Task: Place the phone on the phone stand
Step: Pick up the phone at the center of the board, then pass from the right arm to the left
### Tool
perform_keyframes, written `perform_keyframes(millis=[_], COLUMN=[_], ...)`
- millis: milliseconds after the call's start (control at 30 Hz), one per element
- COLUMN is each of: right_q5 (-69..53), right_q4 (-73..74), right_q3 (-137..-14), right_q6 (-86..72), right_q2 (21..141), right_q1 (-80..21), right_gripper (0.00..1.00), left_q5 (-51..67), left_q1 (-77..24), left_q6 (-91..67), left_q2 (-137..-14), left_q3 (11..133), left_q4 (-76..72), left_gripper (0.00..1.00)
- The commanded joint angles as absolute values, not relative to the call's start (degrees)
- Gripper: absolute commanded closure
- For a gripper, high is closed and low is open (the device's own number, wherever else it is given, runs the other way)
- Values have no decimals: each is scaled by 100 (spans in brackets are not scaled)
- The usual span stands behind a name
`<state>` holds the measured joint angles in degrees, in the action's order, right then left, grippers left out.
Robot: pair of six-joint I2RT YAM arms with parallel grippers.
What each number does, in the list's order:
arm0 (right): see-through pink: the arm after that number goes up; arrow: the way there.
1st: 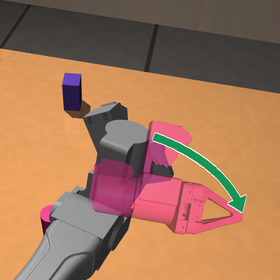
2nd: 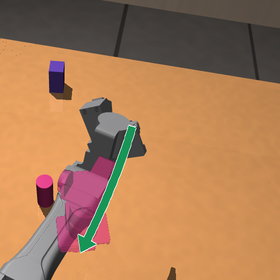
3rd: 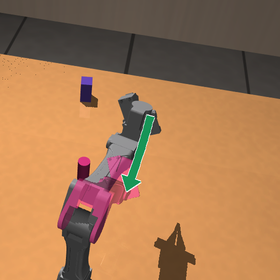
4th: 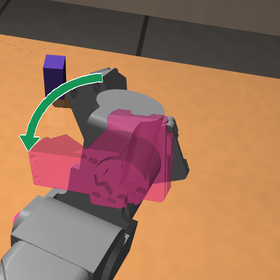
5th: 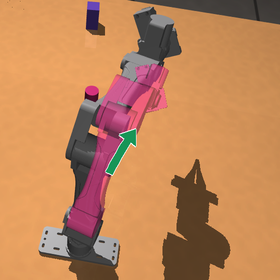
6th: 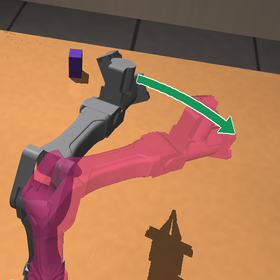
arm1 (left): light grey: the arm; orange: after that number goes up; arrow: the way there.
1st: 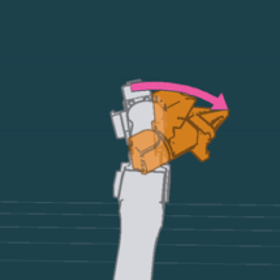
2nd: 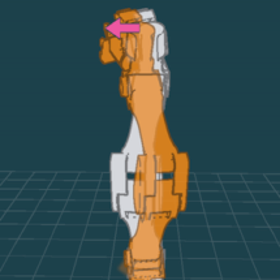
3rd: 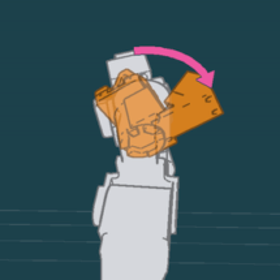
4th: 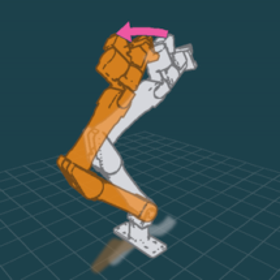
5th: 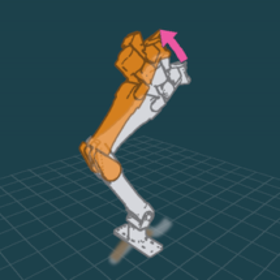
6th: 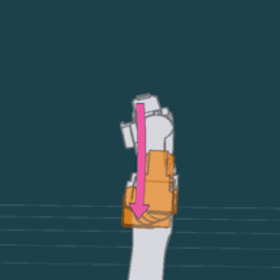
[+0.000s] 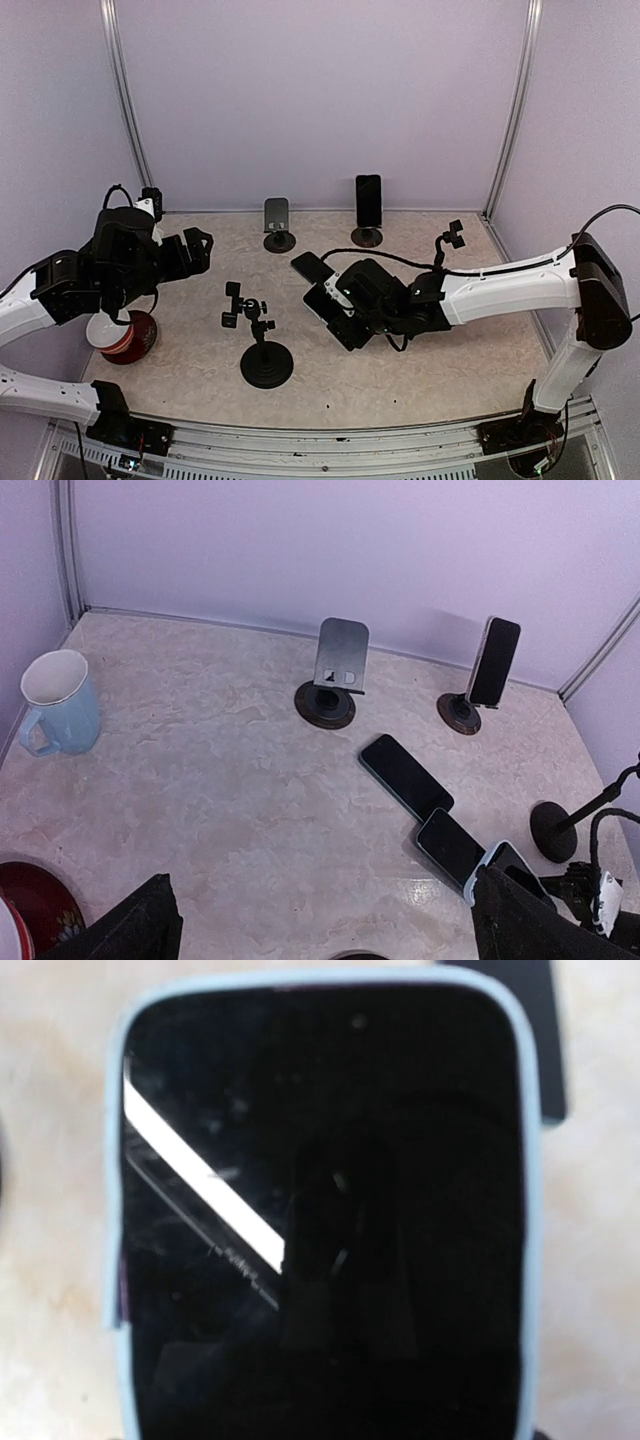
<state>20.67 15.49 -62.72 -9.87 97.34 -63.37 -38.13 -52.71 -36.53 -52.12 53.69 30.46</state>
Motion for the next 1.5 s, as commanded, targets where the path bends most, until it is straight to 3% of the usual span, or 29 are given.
perform_keyframes(millis=[0, 667, 967, 1233, 1467], right_q5=[2647, 4183, 5067, 5657, 5984], right_q4=[804, -651, -1943, -4287, -7218], right_q3=[-6155, -5966, -5822, -5467, -5388], right_q6=[-750, 325, 1639, 3687, 6147], right_q2=[9272, 8913, 8918, 9175, 9860], right_q1=[-6363, -6371, -6428, -6516, -6721], right_gripper=[53, 53, 53, 53, 53], left_q5=[-3434, -2010, -1461, -1332, -1302], left_q1=[-5245, -5255, -5372, -5396, -5396], left_q6=[-3503, -3569, -4001, -4205, -4428], left_q2=[-5180, -5735, -6140, -6441, -6575], left_q3=[5630, 6118, 6296, 6506, 6588], left_q4=[2798, 2093, 1762, 1532, 1292], left_gripper=[1, 1, 1, 1, 1])
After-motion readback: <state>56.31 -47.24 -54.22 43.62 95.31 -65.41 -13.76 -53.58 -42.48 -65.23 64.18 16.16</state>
